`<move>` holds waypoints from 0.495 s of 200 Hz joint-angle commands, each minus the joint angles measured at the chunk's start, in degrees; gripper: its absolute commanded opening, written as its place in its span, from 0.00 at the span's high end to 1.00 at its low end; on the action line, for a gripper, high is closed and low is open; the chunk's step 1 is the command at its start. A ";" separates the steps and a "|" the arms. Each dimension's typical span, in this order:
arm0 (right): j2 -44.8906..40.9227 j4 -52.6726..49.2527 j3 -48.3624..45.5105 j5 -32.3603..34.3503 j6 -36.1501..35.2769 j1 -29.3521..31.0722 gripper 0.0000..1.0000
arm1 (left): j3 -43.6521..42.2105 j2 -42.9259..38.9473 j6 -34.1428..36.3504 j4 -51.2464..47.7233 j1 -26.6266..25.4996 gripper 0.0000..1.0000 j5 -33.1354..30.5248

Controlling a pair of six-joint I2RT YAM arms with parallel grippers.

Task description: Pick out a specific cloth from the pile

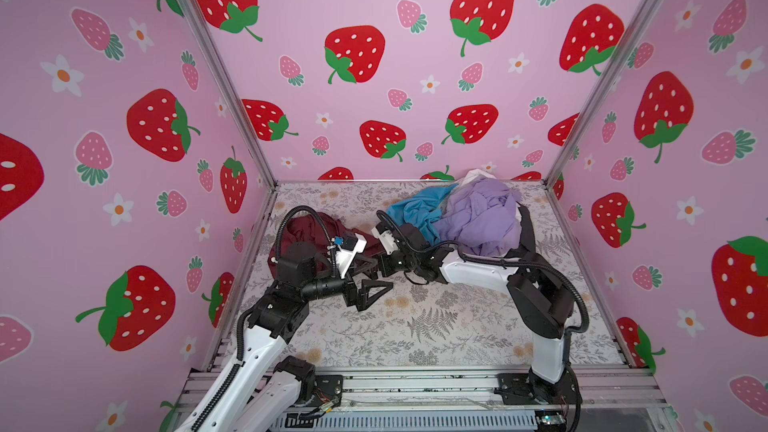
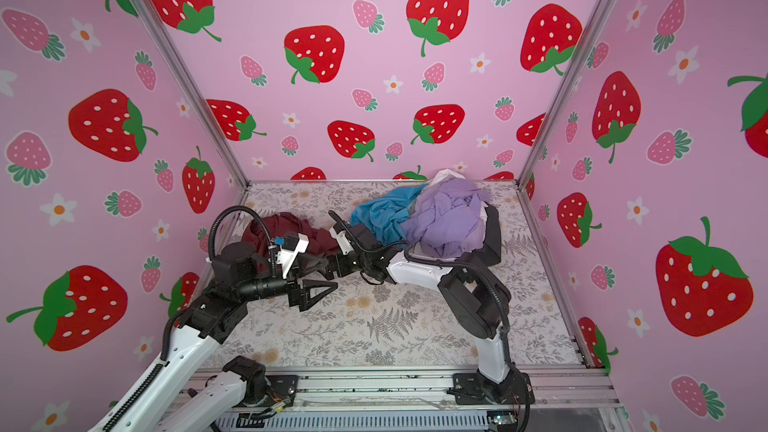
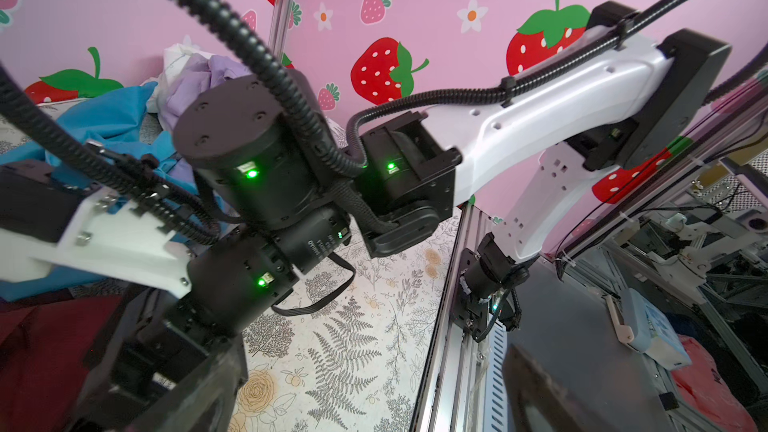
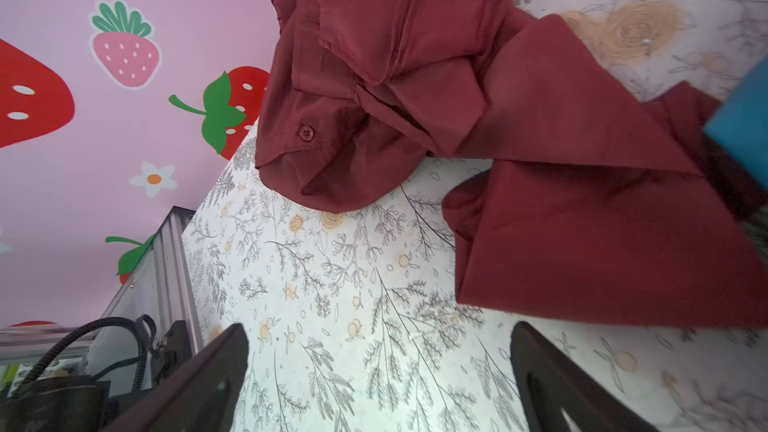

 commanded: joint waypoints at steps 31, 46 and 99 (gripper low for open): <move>-9.51 -3.52 -7.54 7.78 -4.25 -1.10 0.00 | 2.30 0.46 0.28 -2.51 -1.25 0.01 -2.64; -11.49 -3.62 -9.87 8.48 -4.45 -2.10 0.00 | 2.65 1.02 0.44 -3.08 -1.45 0.01 -2.82; -6.63 -2.34 -8.99 7.02 -3.69 -4.82 0.00 | 2.93 1.56 0.24 -3.42 -1.43 0.01 -3.33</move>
